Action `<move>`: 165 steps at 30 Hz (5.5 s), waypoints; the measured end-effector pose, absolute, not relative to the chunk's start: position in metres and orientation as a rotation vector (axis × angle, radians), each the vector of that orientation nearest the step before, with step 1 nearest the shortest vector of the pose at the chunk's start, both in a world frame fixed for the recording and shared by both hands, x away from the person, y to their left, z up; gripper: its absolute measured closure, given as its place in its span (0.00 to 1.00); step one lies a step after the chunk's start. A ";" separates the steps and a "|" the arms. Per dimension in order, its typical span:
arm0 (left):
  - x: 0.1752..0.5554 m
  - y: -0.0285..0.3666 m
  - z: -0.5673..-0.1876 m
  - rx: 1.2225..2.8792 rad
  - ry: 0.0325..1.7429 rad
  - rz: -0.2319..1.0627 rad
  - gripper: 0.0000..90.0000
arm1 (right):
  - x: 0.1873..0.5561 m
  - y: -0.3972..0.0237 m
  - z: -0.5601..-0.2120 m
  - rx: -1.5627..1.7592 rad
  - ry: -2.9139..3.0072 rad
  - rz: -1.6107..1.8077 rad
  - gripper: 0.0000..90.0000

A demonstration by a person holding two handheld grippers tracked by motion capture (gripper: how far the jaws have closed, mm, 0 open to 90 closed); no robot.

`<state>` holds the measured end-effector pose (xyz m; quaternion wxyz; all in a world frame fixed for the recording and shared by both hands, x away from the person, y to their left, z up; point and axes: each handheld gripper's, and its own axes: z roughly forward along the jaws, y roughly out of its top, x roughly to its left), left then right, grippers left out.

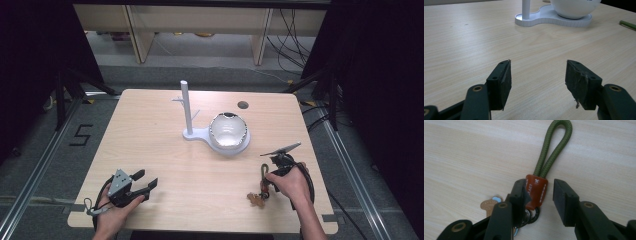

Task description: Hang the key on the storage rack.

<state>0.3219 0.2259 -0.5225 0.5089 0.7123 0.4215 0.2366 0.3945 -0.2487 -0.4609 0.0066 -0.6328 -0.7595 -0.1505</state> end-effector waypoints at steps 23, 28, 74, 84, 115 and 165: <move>0.320 0.224 -0.522 1.721 1.006 0.565 0.42 | 0.398 -0.220 -0.472 -1.990 -2.439 -0.226 0.66; 0.320 0.224 -0.522 1.721 1.007 0.566 0.42 | 0.399 -0.221 -0.472 -1.957 -2.445 -0.228 0.68; 0.323 0.225 -0.523 1.712 1.037 0.561 0.42 | 0.347 -0.251 -0.470 -1.824 -2.537 -1.195 0.75; 0.323 0.225 -0.523 1.699 1.027 0.566 0.42 | 0.337 -0.248 -0.476 -1.754 -2.588 -1.462 0.75; 0.324 0.214 -0.496 1.631 0.974 0.486 0.41 | 0.317 -0.227 -0.472 -1.573 -2.661 -1.830 0.75; 0.340 0.147 -0.436 1.644 0.754 0.329 0.50 | 0.319 -0.165 -0.450 -1.333 -2.668 -2.018 0.75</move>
